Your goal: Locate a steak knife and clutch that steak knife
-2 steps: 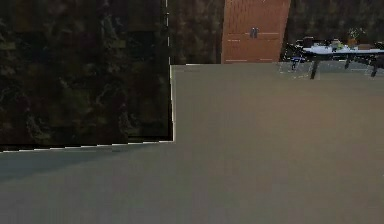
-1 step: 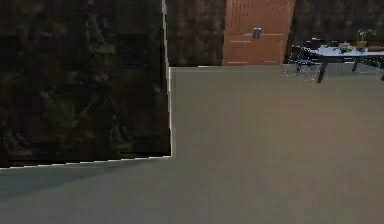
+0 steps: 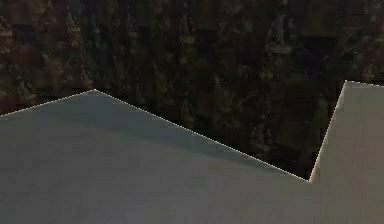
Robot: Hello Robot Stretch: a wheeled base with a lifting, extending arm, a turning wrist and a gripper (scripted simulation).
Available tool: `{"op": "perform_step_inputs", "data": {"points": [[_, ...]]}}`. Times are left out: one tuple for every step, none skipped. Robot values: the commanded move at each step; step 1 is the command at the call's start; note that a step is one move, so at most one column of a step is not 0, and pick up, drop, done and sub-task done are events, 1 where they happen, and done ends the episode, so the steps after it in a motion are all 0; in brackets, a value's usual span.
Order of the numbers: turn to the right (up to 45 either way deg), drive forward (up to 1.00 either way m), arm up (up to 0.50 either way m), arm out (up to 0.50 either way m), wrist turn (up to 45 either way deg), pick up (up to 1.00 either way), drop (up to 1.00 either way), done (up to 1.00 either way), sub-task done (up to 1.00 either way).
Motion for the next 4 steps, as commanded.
{"op": "perform_step_inputs", "data": {"points": [[-24.0,0.0,0.0,0.0,0.0,0.0,0.0,0.0,0.0],[-3.0,0.0,0.0,0.0,0.0,0.0,0.0,0.0,0.0],[0.0,0.15,0.0,0.0,0.0,0.0,0.0,0.0,0.0],[45.0,0.0,0.0,0.0,0.0,0.0,0.0,0.0,0.0]]}}
